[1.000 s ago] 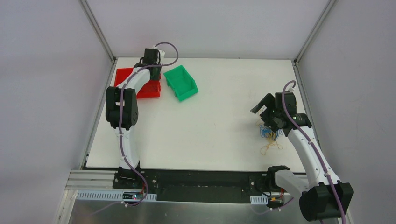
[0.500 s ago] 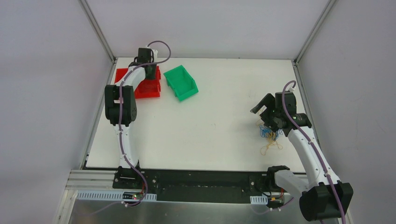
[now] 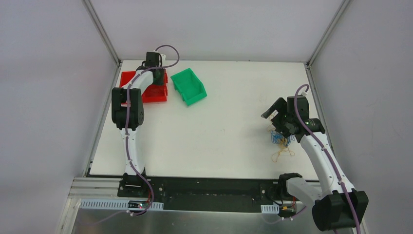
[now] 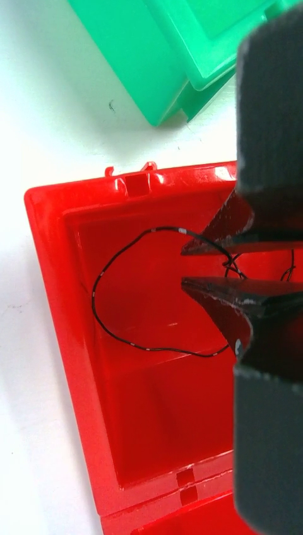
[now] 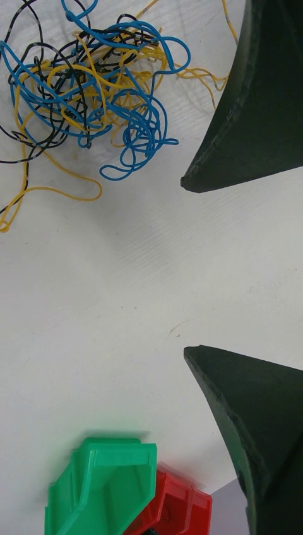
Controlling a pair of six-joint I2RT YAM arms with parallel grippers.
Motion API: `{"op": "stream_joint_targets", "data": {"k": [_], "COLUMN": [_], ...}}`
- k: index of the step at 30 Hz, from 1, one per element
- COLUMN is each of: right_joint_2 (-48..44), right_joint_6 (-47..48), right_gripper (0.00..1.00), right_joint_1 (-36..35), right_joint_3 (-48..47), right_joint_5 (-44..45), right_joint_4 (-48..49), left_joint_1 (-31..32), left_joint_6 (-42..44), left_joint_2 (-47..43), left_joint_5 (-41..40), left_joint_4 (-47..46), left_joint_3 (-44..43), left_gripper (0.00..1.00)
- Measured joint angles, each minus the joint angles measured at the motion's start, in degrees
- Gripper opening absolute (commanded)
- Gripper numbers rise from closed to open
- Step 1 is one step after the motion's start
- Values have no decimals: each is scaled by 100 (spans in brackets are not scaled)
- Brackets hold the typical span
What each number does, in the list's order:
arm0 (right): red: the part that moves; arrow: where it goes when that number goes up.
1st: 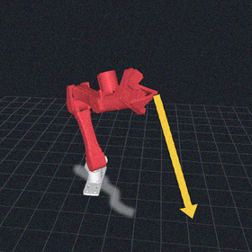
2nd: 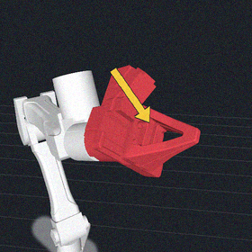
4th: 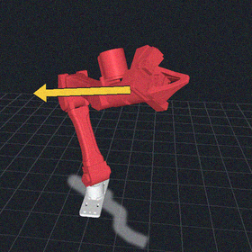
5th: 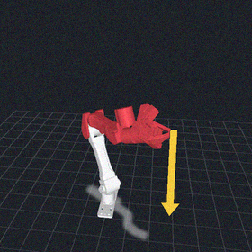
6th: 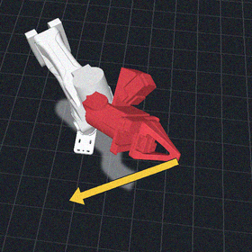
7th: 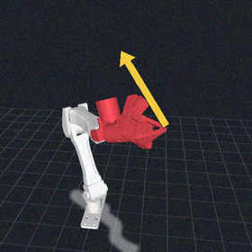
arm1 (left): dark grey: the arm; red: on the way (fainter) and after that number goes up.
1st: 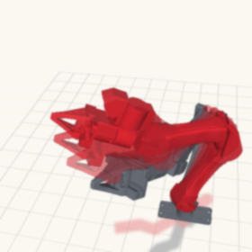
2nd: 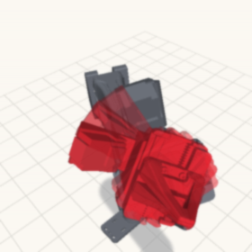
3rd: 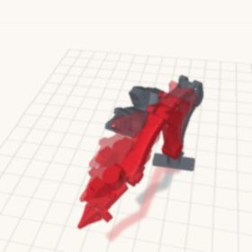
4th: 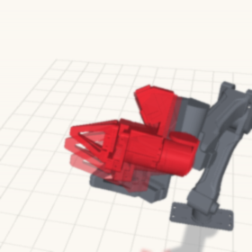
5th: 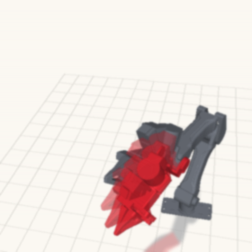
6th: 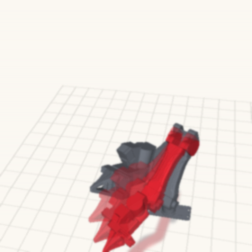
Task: Untangle the cables
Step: Place the cable in the bin.
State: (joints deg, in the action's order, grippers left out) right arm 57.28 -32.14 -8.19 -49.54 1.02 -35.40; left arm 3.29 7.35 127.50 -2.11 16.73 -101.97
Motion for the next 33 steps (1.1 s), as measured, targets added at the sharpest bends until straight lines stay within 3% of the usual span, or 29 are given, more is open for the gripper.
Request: {"op": "stream_joint_targets", "data": {"k": [25,27,33], "right_joint_2": [11,13,256], "right_joint_6": [-2,24,92], "right_gripper": [97,97,96], "right_joint_1": [0,0,26], "right_joint_3": [0,0,0], "right_joint_5": [24,94,389], "right_joint_4": [0,-7,-199], "left_joint_1": [2,20,468], "left_joint_6": [24,-46,-428], "left_joint_2": [-1196,-1440,-2328], "left_joint_5": [-133,-127,-157], "left_joint_4": [-83,-72,-136], "left_joint_3": [341,476,1047], "left_gripper": [43,47,75]}}
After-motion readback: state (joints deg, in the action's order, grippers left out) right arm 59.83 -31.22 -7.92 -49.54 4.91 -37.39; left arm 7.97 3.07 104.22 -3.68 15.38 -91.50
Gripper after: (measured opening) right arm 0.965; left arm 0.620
